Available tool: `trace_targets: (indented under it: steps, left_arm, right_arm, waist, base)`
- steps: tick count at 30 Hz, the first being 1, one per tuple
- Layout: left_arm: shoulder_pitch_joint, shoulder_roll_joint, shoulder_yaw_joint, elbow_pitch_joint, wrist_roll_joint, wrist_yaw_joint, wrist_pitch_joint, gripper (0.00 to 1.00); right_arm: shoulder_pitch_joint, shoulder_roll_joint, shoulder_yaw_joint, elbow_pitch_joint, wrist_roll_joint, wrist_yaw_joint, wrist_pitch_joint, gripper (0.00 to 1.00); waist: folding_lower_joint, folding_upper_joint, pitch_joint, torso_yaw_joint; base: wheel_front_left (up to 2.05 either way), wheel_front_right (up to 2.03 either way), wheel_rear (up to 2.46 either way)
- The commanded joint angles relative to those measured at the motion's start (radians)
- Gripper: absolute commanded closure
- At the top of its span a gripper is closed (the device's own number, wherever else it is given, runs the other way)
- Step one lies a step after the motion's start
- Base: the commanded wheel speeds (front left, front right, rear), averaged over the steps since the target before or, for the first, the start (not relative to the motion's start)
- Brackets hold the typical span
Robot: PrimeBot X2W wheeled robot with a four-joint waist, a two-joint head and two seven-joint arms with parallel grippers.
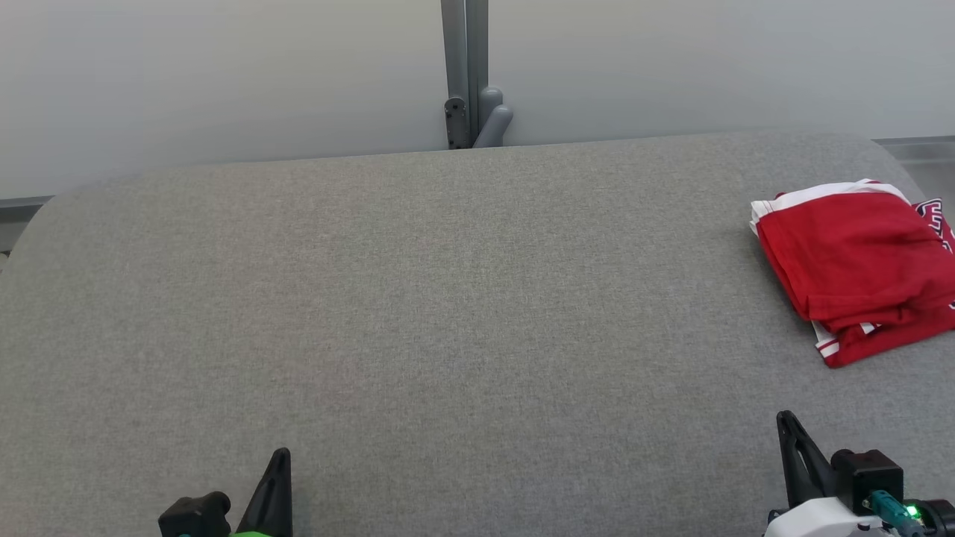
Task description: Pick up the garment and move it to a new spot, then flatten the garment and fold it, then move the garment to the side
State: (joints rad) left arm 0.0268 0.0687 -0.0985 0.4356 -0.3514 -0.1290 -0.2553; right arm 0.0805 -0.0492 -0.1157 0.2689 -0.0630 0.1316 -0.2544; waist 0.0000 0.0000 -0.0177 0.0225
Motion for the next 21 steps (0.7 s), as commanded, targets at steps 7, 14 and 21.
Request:
trace_targets:
  steps: [7, 14, 21]
  left_arm:
    - [-0.021, -0.001, 0.024, -0.027, -0.137, 0.000, 0.040, 1.00]
    - [-0.036, -0.003, 0.047, -0.046, -0.264, 0.000, 0.078, 1.00]
    - [-0.048, -0.005, 0.064, -0.061, -0.364, -0.001, 0.108, 1.00]
  right_arm:
    - [-0.034, -0.004, -0.010, -0.002, 0.179, 0.000, 0.049, 1.00]
    - [-0.048, -0.004, -0.002, -0.012, 0.350, 0.000, 0.079, 1.00]
    - [-0.062, -0.004, 0.000, -0.015, 0.485, 0.000, 0.106, 1.00]
  waist:
    - [0.0000, 0.0000, 0.001, -0.001]
    - [0.0000, 0.0000, 0.002, -0.003]
    - [0.0000, 0.0000, 0.004, -0.004]
  base:
    - [0.00, 0.00, 0.00]
    - [0.00, 0.00, 0.00]
    - [0.00, 0.00, 0.00]
